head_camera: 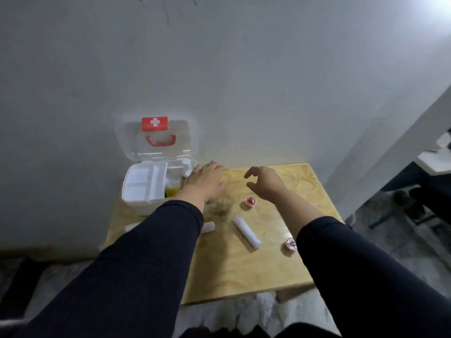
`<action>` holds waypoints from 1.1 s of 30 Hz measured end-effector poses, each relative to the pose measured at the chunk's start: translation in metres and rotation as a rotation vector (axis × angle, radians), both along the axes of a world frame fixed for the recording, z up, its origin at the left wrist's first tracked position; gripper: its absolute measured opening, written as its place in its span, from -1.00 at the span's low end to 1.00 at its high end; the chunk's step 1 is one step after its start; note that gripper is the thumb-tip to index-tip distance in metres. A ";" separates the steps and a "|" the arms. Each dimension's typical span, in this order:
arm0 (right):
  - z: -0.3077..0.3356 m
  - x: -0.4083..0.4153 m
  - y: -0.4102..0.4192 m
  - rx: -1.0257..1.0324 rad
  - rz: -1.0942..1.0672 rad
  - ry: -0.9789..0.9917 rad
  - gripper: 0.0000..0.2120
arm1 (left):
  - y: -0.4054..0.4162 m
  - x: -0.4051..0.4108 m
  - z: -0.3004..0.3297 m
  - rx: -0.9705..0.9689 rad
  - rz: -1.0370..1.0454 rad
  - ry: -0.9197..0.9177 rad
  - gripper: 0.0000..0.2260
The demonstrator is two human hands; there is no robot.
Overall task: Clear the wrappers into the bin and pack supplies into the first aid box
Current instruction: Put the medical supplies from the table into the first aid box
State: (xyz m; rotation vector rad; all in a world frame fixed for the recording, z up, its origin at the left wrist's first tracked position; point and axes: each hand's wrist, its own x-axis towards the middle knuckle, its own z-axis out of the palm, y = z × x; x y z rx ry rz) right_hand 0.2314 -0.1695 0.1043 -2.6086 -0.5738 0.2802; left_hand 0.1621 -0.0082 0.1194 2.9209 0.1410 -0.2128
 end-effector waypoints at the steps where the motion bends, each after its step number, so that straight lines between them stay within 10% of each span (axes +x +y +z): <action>1: -0.002 0.003 -0.015 -0.020 -0.013 0.003 -0.75 | -0.014 0.003 -0.002 -0.006 -0.014 0.017 -0.53; 13: -0.082 0.015 -0.115 -0.151 -0.030 0.111 -0.70 | -0.105 -0.006 -0.053 -0.124 0.118 0.156 -0.60; 33: -0.104 -0.053 -0.025 -0.205 0.163 -0.007 -0.65 | -0.057 -0.064 -0.078 -0.101 0.301 0.213 -0.54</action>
